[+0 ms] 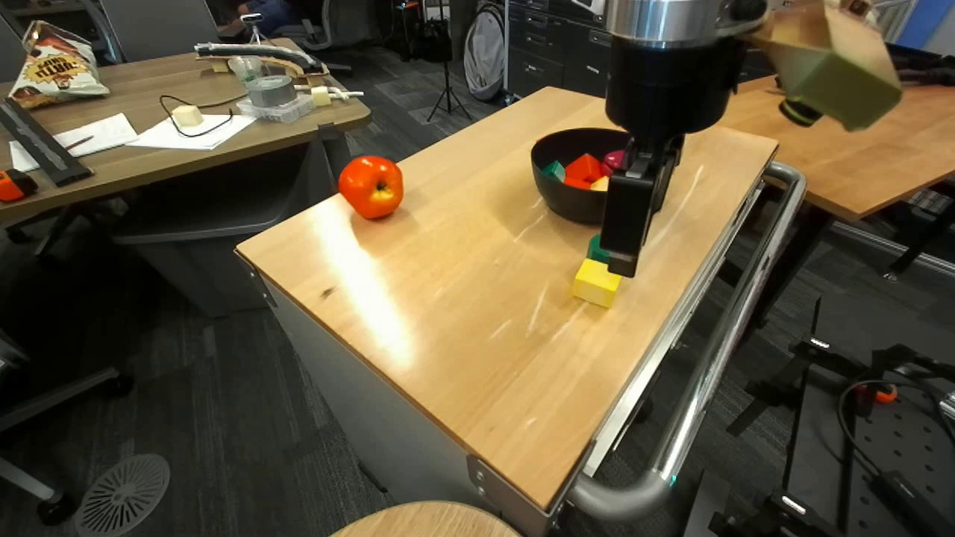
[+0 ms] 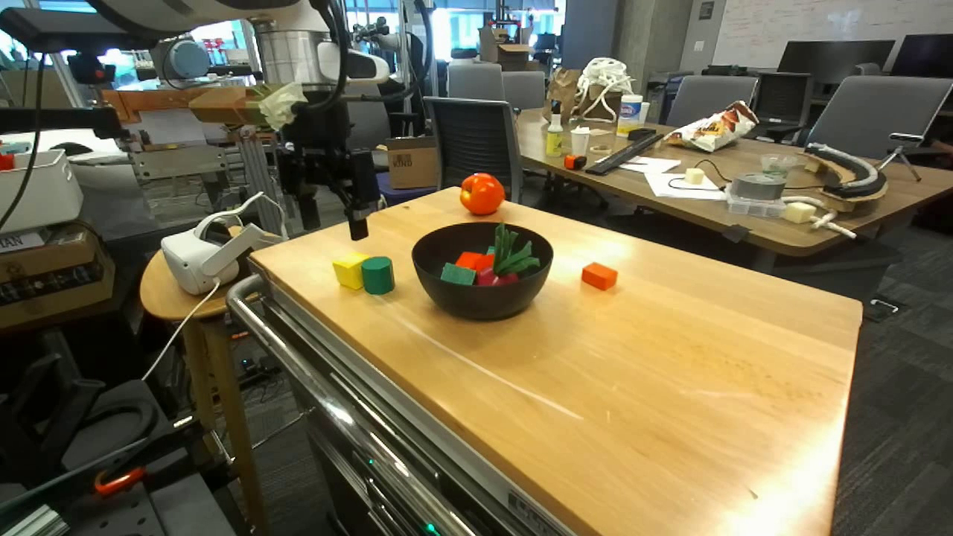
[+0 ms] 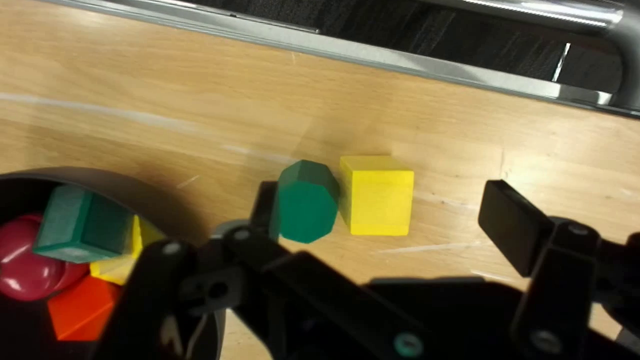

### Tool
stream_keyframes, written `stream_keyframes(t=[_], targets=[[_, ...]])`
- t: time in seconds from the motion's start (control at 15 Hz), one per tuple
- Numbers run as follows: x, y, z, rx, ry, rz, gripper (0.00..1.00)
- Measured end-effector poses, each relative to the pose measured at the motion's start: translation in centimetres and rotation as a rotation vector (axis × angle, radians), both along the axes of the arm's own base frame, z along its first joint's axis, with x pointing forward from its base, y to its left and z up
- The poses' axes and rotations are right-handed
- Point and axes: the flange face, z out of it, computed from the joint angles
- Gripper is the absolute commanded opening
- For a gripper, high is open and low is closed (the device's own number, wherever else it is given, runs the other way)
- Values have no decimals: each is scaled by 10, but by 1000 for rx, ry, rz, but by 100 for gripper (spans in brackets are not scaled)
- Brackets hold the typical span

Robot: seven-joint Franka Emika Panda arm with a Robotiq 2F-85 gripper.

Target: Put the beetroot and the blocks in the bowl then move the apple to the right

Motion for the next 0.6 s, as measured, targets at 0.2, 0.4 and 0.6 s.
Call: stream_keyframes(t=[0.2, 0.4, 0.6], targets=[[4, -8, -15, -4, -19, 4, 100], [9, -16, -28, -11, -30, 4, 100], [13, -24, -41, -8, -26, -8, 100]])
